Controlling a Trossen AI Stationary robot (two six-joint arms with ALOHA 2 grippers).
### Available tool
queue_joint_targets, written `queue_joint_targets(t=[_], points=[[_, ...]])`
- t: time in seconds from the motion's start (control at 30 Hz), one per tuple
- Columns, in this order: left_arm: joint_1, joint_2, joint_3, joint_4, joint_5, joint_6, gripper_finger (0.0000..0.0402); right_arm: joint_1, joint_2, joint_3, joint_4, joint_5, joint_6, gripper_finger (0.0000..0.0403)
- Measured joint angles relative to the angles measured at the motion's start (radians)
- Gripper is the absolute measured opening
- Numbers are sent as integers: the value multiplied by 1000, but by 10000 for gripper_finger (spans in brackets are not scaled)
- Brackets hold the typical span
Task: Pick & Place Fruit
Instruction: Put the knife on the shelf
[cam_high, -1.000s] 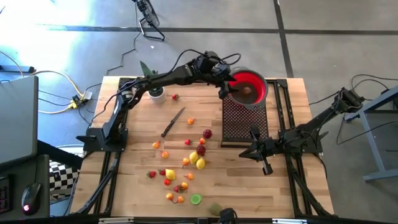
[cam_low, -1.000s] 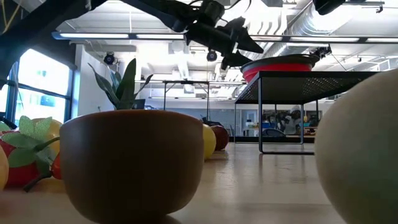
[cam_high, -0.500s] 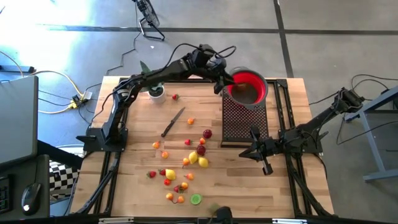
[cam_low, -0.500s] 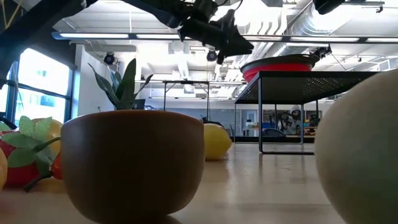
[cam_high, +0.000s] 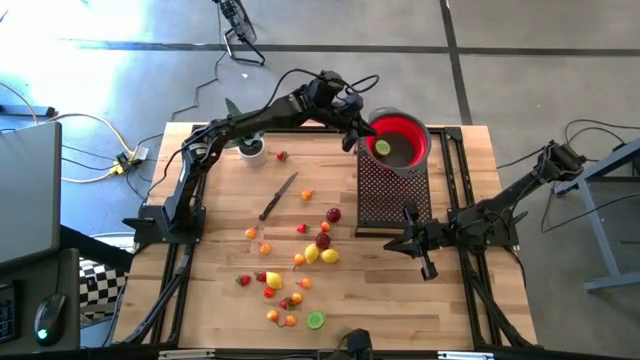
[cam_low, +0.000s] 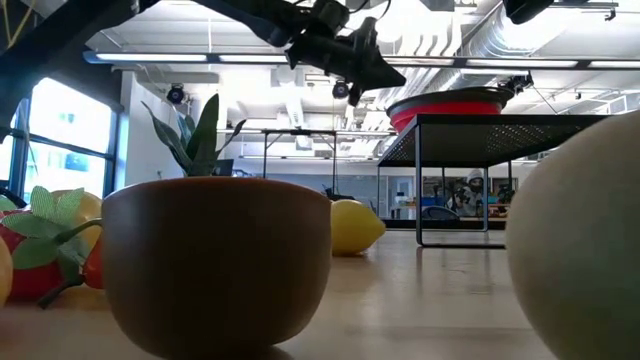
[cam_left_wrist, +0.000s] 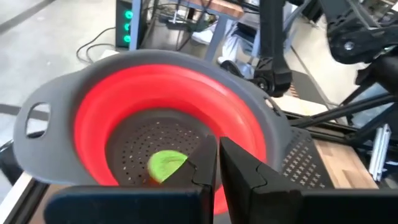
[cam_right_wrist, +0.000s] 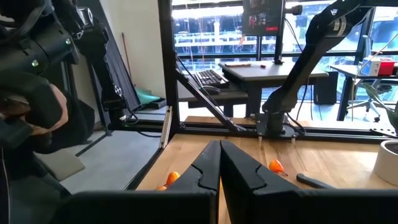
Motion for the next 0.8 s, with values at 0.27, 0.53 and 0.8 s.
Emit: queue_joint_targets(t=[0.27, 0.53, 0.8], points=[[-3, -10, -4, -35, 10, 62, 13, 0, 0, 0, 21, 0, 0, 3], [-32, -189, -243, 20, 47, 153, 1, 0, 0, 0, 38, 48, -1, 2], [-61, -553, -730, 205, -2, 153, 0, 0, 0, 0, 38, 49, -29, 2]])
